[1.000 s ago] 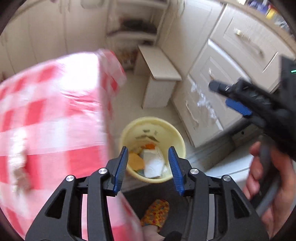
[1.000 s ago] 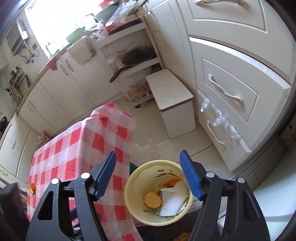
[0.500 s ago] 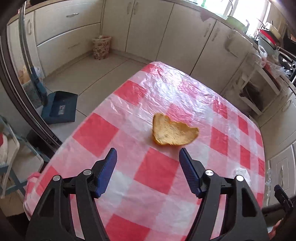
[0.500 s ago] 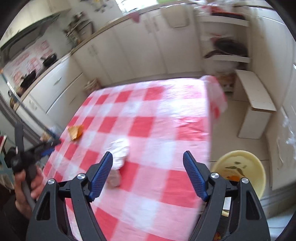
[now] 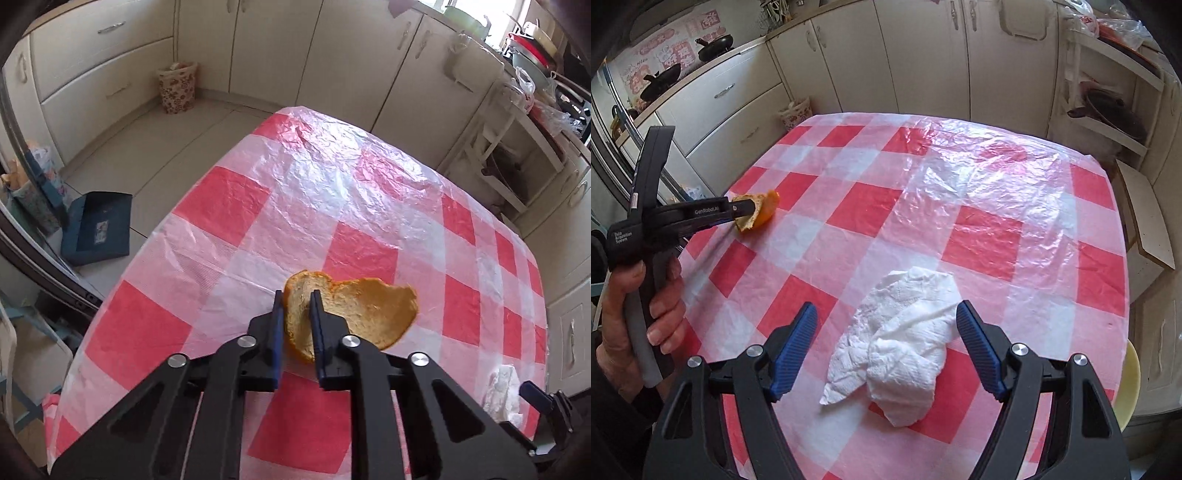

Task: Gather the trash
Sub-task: 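Grasp the last orange peel with the left gripper while the right grasps the white tissue, then carry the peel and tissue over the yellow bin and open both grippers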

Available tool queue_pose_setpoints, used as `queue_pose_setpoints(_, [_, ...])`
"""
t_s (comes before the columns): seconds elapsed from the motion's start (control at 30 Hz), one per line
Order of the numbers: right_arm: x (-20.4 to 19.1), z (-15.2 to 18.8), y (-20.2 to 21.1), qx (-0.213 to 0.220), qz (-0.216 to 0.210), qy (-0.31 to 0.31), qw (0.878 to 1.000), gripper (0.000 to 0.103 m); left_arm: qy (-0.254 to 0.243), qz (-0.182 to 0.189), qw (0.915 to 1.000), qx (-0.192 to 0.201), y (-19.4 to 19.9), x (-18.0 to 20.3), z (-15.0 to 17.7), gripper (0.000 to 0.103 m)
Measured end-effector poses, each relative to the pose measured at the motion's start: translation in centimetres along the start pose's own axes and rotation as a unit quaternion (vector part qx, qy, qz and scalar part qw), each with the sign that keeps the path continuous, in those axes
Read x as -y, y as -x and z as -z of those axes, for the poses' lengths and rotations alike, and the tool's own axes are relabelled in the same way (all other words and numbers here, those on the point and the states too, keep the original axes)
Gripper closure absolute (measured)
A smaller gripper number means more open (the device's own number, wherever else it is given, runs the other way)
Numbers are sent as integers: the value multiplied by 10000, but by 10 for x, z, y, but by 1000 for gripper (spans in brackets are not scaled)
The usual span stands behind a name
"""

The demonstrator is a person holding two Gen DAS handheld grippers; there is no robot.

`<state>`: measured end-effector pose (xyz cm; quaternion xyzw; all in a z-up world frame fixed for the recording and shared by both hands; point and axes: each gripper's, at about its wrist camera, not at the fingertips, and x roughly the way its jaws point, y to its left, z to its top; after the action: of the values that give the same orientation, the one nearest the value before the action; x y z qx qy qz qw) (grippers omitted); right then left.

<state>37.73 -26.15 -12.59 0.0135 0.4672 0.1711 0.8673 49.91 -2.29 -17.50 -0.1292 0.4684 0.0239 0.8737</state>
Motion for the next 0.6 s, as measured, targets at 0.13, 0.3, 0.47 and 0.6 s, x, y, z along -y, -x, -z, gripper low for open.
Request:
queue_pose_setpoints(0.13, [-9,1,-12,-244,-10,94,9997,44,-161,179,9997,-27,14,3,7,98])
queue_pose_setpoints(0.3, [-12,10,-6,-290,-7,257,9992,77,-282,333,9990,-86,45,-5,29,98])
queue_pose_setpoints(0.47, [-13,23,11,-239,-216,219,9992,89,-327,435,9984,-142,79,-23,57,98])
queue_pose_setpoints(0.6, [-22,35,29,-95,-321,225,9992,89,-247,528,9982,-151,100,-37,75,98])
